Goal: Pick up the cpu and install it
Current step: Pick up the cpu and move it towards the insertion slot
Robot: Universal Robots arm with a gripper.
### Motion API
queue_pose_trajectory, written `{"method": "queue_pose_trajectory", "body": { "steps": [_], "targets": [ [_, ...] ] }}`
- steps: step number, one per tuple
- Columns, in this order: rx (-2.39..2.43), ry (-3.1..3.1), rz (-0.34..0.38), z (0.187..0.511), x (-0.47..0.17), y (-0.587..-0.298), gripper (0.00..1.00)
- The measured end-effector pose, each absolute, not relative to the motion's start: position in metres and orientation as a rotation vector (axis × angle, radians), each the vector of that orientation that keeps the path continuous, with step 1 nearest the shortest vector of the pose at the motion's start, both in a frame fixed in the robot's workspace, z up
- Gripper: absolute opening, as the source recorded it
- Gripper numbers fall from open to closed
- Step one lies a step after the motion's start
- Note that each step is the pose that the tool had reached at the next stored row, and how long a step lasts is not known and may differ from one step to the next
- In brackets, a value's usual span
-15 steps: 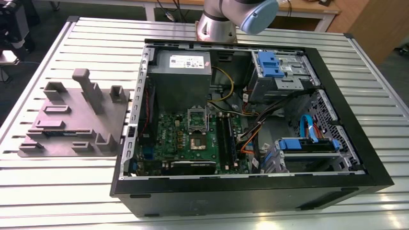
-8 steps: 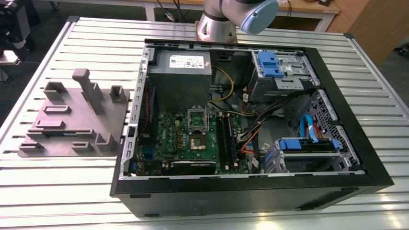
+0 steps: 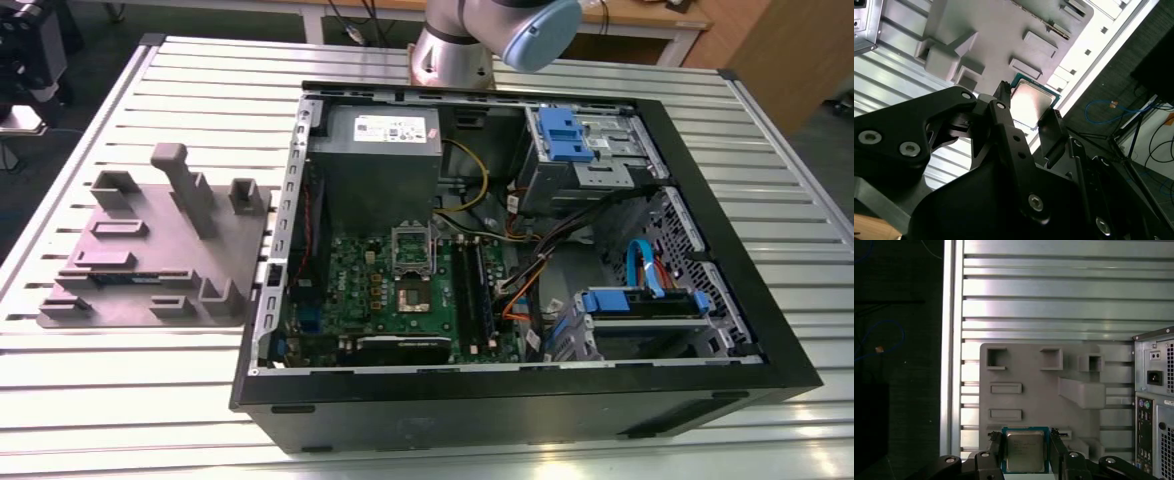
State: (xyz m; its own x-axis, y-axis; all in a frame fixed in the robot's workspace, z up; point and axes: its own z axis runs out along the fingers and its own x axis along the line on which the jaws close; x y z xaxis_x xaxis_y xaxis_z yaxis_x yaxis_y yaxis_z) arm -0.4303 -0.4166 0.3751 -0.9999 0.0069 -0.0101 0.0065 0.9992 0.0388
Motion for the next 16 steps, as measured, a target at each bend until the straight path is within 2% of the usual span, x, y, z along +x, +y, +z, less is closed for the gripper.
{"method": "queue_pose_trajectory", "body": {
  "steps": [16],
  "targets": [
    [0.010, 3.131, 0.060, 0.3769, -0.4287, -0.4166, 0.47]
  ]
}}
